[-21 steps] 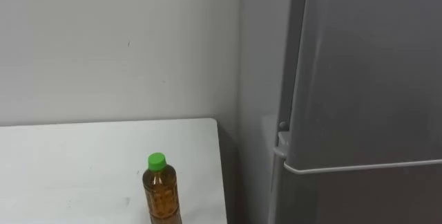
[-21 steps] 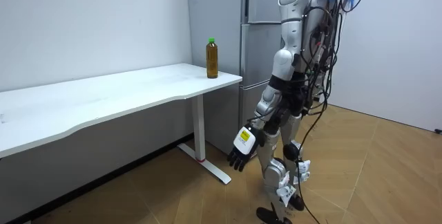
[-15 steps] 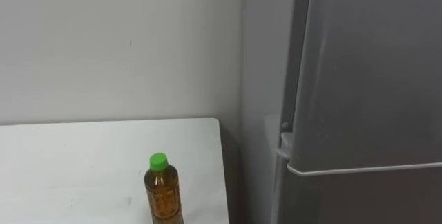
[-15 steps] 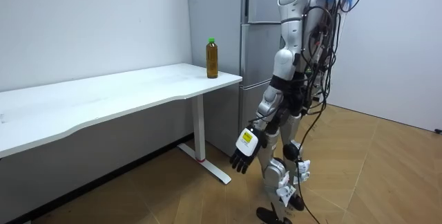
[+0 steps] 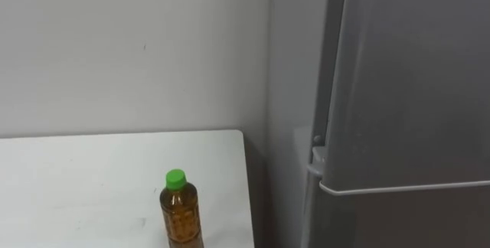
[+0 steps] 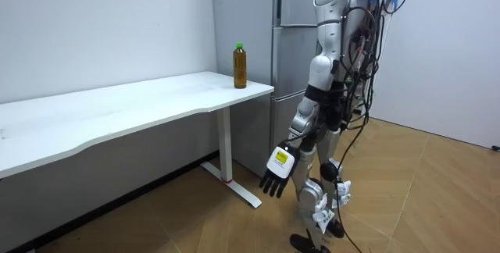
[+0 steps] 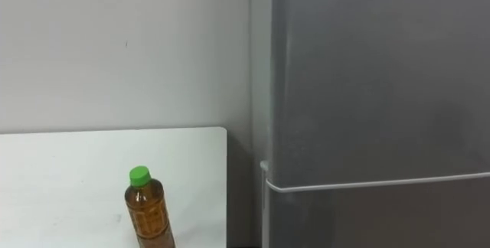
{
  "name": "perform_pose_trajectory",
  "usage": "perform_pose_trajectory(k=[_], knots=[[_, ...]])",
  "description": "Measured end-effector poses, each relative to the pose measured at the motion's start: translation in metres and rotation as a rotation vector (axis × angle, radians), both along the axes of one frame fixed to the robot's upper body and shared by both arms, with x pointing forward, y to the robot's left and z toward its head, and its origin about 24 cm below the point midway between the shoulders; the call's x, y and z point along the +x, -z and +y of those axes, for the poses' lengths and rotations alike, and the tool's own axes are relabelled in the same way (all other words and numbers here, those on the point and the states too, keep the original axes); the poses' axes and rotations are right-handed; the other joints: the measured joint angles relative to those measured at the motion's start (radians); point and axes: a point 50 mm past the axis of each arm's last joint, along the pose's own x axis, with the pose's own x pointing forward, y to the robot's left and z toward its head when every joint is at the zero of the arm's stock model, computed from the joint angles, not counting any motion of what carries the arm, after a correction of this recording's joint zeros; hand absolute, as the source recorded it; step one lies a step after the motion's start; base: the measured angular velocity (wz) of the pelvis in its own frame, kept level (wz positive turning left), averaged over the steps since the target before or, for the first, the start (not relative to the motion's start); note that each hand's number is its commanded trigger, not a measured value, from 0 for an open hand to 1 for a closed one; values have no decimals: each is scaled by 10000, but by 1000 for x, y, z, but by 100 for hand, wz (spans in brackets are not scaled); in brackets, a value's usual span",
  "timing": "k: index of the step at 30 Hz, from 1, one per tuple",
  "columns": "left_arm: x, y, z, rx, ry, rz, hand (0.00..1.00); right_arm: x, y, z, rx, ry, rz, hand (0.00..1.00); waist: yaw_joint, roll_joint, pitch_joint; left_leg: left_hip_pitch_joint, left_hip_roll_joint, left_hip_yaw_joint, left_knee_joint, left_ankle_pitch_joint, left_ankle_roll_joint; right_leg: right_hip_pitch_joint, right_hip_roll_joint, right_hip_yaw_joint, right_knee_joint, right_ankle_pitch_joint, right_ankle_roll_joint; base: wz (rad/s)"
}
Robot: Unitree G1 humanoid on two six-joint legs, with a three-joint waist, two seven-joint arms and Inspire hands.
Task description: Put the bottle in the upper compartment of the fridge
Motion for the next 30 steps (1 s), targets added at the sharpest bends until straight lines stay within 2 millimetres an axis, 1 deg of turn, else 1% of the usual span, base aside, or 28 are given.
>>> perform_pose_trajectory(k=[3,4,6,7,8,10,12,14,16,19,20,21,22,23,24,25,27,29,30], knots=[[7,-3,7,277,-1220,-678,0,-2,-1,-2,-75,69,-39,0,165,28,6,8,4,-6,9,-1,1,-3,2,-1,-7,0,0,0],[9,-4,8,343,-1469,-861,0,-2,-1,-2,-88,88,-42,0,171,38,7,14,4,-4,11,-1,1,-5,2,-2,-11,0,0,0],[18,-7,13,530,-2265,-1505,0,0,-1,-4,-208,-55,-103,0,175,139,38,8,7,-34,13,-8,11,-23,4,4,-22,0,0,0],[22,-8,15,614,-2717,-1839,0,1,-2,-6,-287,-114,-146,0,179,208,67,10,7,-25,-5,-9,12,-31,4,15,-9,0,0,0],[25,-9,16,642,-2942,-2040,0,1,-2,-7,-317,-124,-173,0,183,244,73,8,7,-26,-5,-10,12,-28,2,9,-9,0,0,0],[38,-16,23,802,-3570,-2914,0,1,-3,-10,-427,-101,-239,0,204,358,68,12,3,-27,-6,-9,13,-24,-4,-2,1,0,0,0],[48,-22,30,1016,-3894,-3638,0,2,-3,-12,-486,-148,-257,0,221,402,61,22,2,-6,-6,-8,13,-18,-2,-2,9,0,0,0],[61,-31,37,1392,-3902,-4381,0,3,-4,-13,-566,-281,-281,0,232,441,65,75,3,-7,-12,-8,12,-19,-1,1,10,1,0,0],[79,-42,41,1730,-3948,-5340,0,5,-4,-15,-714,-587,-319,0,233,474,64,113,-10,-11,-13,-7,14,60,-8,-4,8,4,5,0],[94,-52,43,1837,-3982,-6150,0,5,-4,-14,-706,-642,-348,0,195,460,51,167,-17,-33,-8,-8,14,174,-25,-63,1,0,10,1],[102,-57,44,1917,-3947,-6531,0,6,-4,-13,-695,-613,-405,0,213,456,54,156,-15,-32,-7,-8,14,161,-25,-64,1,-1,11,0],[109,-63,45,2031,-3954,-6874,0,7,-4,-13,-708,-611,-442,0,206,503,38,141,-14,-49,-5,-8,14,144,-19,-61,0,-1,11,0],[116,-71,46,2172,-3956,-7335,0,8,-4,-13,-751,-601,-478,0,227,480,36,149,-13,-51,-5,-8,14,126,-17,-59,4,-2,10,0],[120,-76,46,2258,-3967,-7607,0,8,-4,-13,-762,-595,-479,0,229,484,15,161,-12,-59,-6,-8,14,123,-16,-60,3,-2,10,0],[129,-86,48,2437,-3981,-8186,0,8,-4,-13,-790,-602,-458,0,230,444,-1,167,-14,-91,-6,-8,13,129,-13,-63,6,-1,9,4],[135,-94,49,2579,-3970,-8674,0,8,-4,-13,-826,-593,-441,0,236,428,9,181,-20,-120,-6,-7,14,143,-18,-68,16,-1,9,0],[141,-103,52,2751,-3959,-9151,0,8,-5,-13,-833,-559,-466,0,268,430,-1,201,-25,-130,-5,-7,15,152,-20,-29,20,-1,9,-3],[141,-107,55,2909,-4091,-9290,0,7,-5,-14,-841,-416,-490,0,212,442,8,186,-37,-163,1,-7,15,181,-21,-25,-2,-1,9,-2],[143,-112,58,3040,-4235,-9495,0,8,-5,-14,-871,-526,-532,0,202,533,-40,186,-35,-184,21,-7,14,168,-15,-30,0,-3,8,7]])
